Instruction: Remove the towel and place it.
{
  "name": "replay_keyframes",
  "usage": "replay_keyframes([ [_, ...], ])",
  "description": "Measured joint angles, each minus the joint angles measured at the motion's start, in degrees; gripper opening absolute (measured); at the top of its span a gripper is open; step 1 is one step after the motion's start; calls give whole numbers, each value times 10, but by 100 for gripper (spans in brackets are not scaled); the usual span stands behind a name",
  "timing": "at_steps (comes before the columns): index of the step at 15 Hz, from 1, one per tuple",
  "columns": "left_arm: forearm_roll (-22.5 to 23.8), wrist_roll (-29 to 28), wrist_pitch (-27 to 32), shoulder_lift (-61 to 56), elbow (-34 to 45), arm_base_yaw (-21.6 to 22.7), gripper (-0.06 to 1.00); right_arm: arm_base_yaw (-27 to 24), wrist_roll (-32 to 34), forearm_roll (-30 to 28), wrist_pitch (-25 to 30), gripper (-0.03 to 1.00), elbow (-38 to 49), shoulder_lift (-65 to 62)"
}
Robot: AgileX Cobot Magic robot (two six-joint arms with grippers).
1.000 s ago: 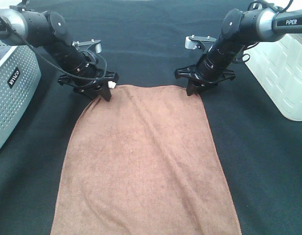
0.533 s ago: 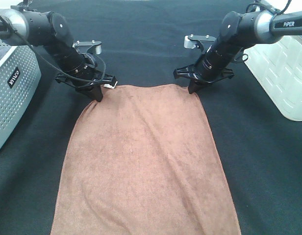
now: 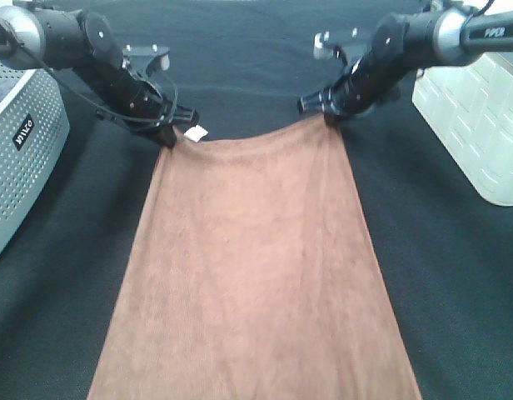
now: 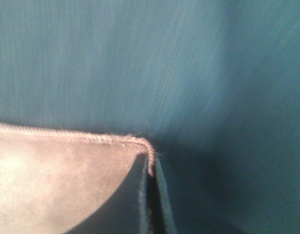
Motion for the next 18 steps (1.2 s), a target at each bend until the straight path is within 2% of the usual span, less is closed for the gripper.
replay_keyframes([
  [1,0,1,-6,0,-21,0,0,0,0,-6,-22,0,-3,-2],
  [6,1,29,-44,-1,-112,0,0,-15,0,-10,-62,0,-61,-6],
  [12,19,42,-80,-1,-117,0,0,-22,0,-10,-106,0,-76,0],
  [18,17,48,-147,20,-118,0,0,-22,0,-10,-155,0,-76,23],
])
